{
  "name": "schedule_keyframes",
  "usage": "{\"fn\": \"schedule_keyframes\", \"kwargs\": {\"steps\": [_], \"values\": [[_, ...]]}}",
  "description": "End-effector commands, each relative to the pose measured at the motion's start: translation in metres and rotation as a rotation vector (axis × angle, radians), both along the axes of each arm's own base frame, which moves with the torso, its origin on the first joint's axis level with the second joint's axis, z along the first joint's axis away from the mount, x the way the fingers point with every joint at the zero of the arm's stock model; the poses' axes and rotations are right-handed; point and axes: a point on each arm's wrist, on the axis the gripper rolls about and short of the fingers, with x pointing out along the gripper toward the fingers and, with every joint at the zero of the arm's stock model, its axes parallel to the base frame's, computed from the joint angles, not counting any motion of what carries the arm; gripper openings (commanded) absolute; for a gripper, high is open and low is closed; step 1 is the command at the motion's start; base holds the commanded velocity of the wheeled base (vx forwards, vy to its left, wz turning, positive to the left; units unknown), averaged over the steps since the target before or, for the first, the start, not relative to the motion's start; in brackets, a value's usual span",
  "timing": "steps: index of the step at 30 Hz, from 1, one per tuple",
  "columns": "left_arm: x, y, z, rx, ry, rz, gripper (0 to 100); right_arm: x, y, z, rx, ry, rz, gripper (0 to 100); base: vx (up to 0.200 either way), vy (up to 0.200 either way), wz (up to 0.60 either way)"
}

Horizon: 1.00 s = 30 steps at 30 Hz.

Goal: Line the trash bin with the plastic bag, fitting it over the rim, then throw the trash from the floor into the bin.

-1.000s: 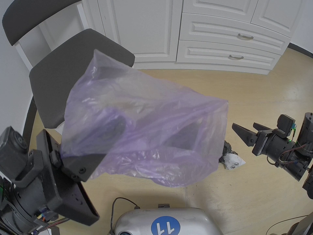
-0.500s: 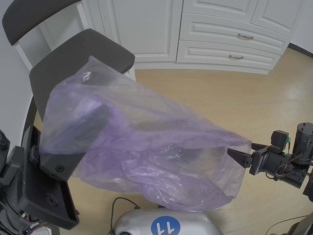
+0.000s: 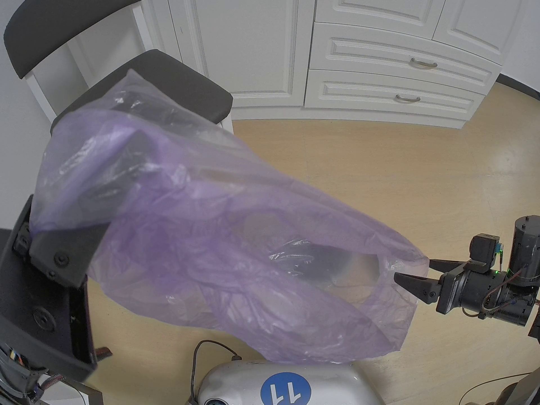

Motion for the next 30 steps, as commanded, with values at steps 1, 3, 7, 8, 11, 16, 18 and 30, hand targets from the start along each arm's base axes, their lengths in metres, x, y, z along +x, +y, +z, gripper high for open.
{"fn": "schedule_keyframes", "kwargs": {"steps": [1,3,7,8,11,16,18,30], "values": [[-0.002,0.003,0.004,-0.018,-0.011,-0.003,0,-0.001,-0.003,0.002,0.005,-0.009,-0.010,100,0.000,0.000,0.00],[-0.003,0.004,0.004,-0.017,-0.020,-0.015,0,0.000,-0.004,0.001,0.000,-0.002,-0.016,100,0.000,0.000,0.00],[-0.004,0.006,0.006,-0.028,-0.021,-0.028,0,0.001,-0.005,-0.002,-0.014,0.006,-0.020,100,0.000,0.000,0.00],[-0.005,0.008,0.007,-0.037,-0.023,-0.029,0,0.002,-0.006,-0.003,-0.023,0.006,-0.021,100,0.000,0.000,0.00],[-0.005,0.009,0.008,-0.042,-0.026,-0.029,0,0.003,-0.007,-0.006,-0.042,0.013,-0.026,100,0.000,0.000,0.00],[-0.005,0.009,0.008,-0.041,-0.025,-0.029,0,0.006,-0.008,-0.007,-0.046,0.018,-0.036,100,0.000,0.000,0.00],[-0.005,0.008,0.008,-0.040,-0.023,-0.030,0,0.006,-0.008,-0.006,-0.044,0.012,-0.036,100,0.000,0.000,0.00],[-0.004,0.006,0.007,-0.042,-0.007,-0.051,0,-0.001,0.001,0.001,0.029,-0.002,0.083,100,0.000,0.000,0.00]]}}
